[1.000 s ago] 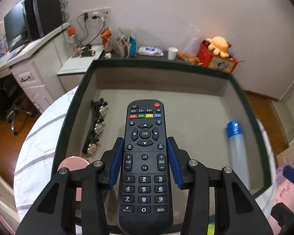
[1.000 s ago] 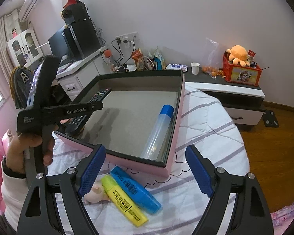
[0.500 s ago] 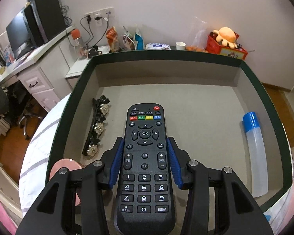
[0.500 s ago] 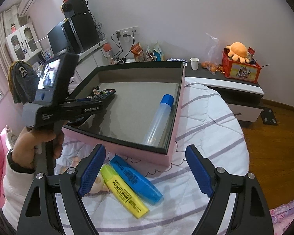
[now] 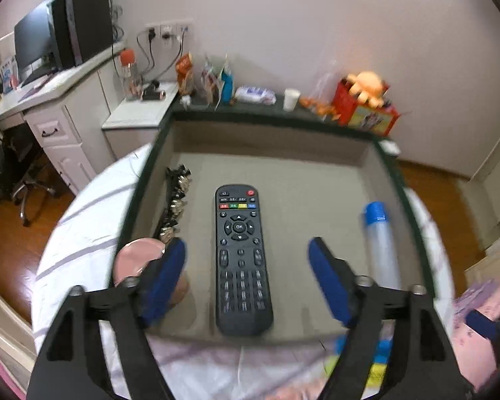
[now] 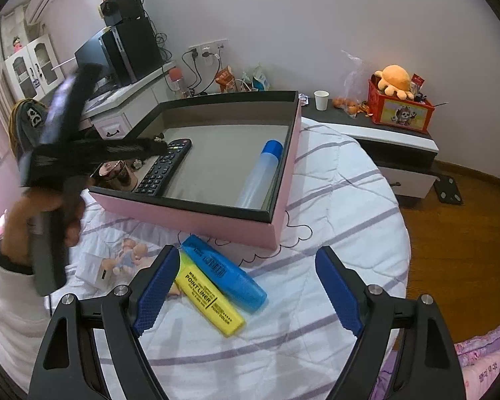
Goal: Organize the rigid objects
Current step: 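Withdraw the left gripper from the box, then lower the right gripper onto the blue highlighter and close on it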
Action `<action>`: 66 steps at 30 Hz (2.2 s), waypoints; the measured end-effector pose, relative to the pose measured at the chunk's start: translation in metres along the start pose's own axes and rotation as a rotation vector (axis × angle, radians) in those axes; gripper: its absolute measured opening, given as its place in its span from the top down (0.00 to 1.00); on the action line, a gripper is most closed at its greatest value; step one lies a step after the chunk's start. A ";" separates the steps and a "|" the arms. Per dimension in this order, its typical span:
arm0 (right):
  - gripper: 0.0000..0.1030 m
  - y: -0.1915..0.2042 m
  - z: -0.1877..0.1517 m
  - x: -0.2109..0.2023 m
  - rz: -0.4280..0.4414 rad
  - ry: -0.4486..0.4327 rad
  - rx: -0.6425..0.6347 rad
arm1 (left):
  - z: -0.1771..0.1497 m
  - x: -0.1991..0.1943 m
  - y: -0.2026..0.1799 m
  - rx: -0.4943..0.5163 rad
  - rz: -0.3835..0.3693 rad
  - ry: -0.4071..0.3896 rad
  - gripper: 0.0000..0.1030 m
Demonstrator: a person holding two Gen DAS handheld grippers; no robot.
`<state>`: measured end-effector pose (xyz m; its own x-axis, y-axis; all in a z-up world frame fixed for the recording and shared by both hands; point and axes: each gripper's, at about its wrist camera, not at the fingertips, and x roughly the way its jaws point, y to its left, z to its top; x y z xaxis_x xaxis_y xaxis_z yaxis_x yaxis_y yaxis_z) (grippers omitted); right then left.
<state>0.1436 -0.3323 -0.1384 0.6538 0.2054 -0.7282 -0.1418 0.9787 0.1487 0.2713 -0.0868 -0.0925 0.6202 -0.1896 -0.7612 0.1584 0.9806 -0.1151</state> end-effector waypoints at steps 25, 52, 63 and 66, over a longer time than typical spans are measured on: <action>0.18 0.026 -0.036 -0.041 -0.052 -0.033 -0.066 | -0.143 -0.119 0.012 0.098 0.090 -0.072 0.00; 0.18 -0.005 -0.028 0.056 -0.080 0.143 -0.225 | -0.134 -0.062 0.020 0.107 0.035 0.058 0.00; 0.20 0.020 -0.024 0.075 0.056 0.183 -0.320 | -0.139 -0.060 0.039 0.101 0.055 0.075 0.00; 0.33 0.019 -0.021 0.076 0.071 0.187 -0.313 | -0.139 -0.062 0.042 0.101 0.063 0.074 0.00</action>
<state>0.1756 -0.2982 -0.2048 0.4910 0.2402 -0.8374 -0.4212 0.9069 0.0131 0.1327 -0.0275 -0.1392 0.5738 -0.1199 -0.8102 0.2001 0.9798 -0.0033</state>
